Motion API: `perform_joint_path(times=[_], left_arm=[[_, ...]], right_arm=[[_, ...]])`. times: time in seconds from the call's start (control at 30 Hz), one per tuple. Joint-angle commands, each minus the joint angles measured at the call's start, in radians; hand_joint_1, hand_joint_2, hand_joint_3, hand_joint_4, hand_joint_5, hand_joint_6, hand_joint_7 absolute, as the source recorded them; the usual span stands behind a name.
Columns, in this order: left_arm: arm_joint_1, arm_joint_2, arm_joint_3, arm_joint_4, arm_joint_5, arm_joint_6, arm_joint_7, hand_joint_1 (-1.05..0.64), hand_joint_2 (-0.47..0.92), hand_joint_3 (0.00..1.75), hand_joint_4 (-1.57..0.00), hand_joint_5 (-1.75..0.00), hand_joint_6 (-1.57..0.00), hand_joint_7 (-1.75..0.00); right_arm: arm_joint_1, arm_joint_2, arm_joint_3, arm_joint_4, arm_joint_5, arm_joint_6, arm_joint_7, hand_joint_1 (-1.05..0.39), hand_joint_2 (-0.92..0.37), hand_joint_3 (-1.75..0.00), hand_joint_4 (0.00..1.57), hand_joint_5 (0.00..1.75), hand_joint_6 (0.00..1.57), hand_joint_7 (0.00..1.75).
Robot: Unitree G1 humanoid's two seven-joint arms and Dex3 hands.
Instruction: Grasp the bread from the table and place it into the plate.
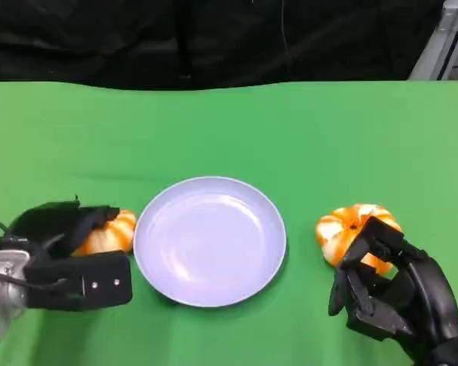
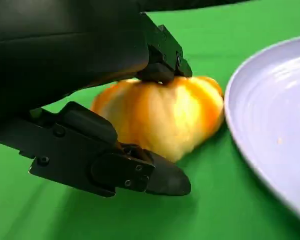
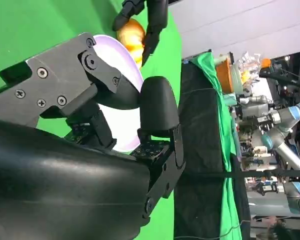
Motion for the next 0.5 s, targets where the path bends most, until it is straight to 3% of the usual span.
perform_joint_path(times=[0.03, 0.27, 0.43, 0.5], left_arm=[[-0.007, 0.006, -0.012, 0.03, -0.007, -0.008, 0.015, -0.76, 0.92, 0.19, -0.18, -0.03, -0.38, 0.0], [0.0, 0.006, -0.015, 0.043, -0.018, -0.022, 0.023, -0.74, 0.92, 0.19, -0.18, -0.02, -0.39, -0.01], [0.012, 0.009, -0.02, 0.033, -0.017, -0.032, 0.034, -0.59, 0.92, 0.17, -0.25, -0.04, -0.43, -0.01], [0.016, 0.008, -0.017, 0.039, -0.023, -0.043, 0.058, -0.44, 0.92, 0.22, -0.39, -0.08, -0.49, -0.03]], right_arm=[[0.003, -0.009, -0.002, -0.015, -0.001, 0.007, -0.011, -0.12, -0.58, -1.16, 0.84, 1.75, 0.61, 1.75], [0.004, -0.011, -0.004, -0.017, 0.009, 0.003, -0.003, -0.1, -0.59, -1.16, 0.84, 1.75, 0.61, 1.75], [0.004, -0.013, -0.005, -0.02, 0.01, 0.008, -0.004, -0.1, -0.59, -1.15, 0.85, 1.75, 0.62, 1.74], [0.004, -0.013, -0.005, -0.02, 0.009, 0.008, -0.005, -0.1, -0.59, -1.15, 0.85, 1.75, 0.62, 1.74]])
